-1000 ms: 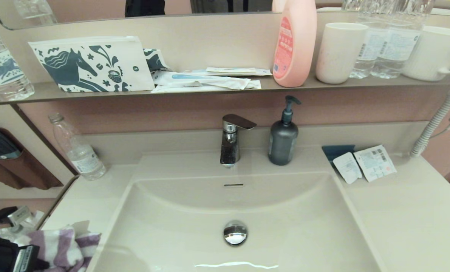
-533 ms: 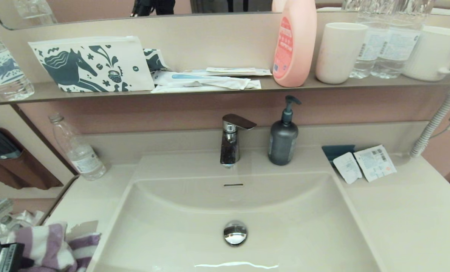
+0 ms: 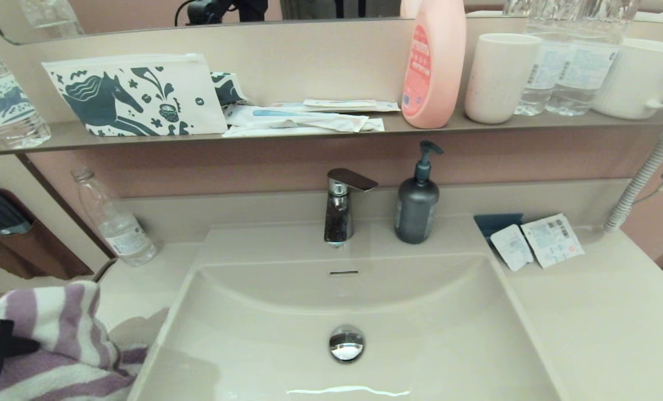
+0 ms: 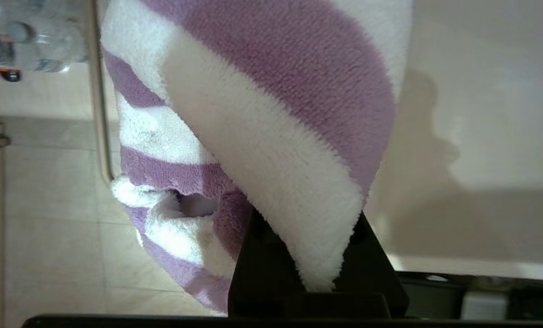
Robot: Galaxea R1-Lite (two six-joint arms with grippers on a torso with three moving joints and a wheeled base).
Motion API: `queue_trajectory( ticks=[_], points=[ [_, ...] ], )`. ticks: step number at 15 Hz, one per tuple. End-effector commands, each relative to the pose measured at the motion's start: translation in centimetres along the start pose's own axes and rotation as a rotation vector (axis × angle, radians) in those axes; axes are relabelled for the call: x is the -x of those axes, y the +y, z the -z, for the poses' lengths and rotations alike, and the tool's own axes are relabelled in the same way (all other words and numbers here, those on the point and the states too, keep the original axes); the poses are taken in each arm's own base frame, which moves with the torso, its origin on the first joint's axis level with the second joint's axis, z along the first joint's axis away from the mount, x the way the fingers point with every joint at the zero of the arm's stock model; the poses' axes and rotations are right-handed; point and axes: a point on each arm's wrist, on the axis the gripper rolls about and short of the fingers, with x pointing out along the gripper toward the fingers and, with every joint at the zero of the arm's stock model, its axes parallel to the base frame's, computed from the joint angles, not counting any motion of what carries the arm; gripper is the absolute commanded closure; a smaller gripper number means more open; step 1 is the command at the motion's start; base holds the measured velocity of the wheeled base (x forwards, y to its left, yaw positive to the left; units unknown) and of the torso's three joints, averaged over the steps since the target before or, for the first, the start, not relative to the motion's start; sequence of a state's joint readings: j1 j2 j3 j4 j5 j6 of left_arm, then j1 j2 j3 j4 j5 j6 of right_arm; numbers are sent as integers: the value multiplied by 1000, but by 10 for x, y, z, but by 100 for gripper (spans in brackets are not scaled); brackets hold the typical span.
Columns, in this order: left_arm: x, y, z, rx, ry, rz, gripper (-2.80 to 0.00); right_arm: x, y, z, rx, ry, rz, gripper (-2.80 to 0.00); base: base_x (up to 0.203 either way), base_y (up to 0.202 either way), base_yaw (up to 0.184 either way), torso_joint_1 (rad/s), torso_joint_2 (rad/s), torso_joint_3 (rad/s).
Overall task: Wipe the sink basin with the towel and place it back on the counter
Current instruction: Pick up the cloth, then wipe the sink
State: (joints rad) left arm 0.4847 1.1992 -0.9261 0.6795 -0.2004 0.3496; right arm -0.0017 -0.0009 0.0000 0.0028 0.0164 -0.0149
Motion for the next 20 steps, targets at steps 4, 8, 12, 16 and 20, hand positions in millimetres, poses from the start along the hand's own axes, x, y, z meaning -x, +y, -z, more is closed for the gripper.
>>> queue_trajectory(
  ticks=[4, 8, 12, 16, 20],
  points=[
    [22, -51, -7, -1, -42, 175, 0, 0, 0, 0, 0, 1, -1, 0, 0, 0, 0, 0, 0, 0],
    [30, -105, 1, 35, 2, 244, 0, 0, 0, 0, 0, 1, -1, 0, 0, 0, 0, 0, 0, 0],
    [3, -173, 9, 58, 146, 188, 0, 0, 0, 0, 0, 0, -1, 0, 0, 0, 0, 0, 0, 0],
    [-3, -215, 8, 20, 119, 234, 0, 0, 0, 0, 0, 1, -1, 0, 0, 0, 0, 0, 0, 0],
    [-16, -254, -1, 33, 94, 268, 0, 0, 0, 0, 0, 1, -1, 0, 0, 0, 0, 0, 0, 0]
  ],
)
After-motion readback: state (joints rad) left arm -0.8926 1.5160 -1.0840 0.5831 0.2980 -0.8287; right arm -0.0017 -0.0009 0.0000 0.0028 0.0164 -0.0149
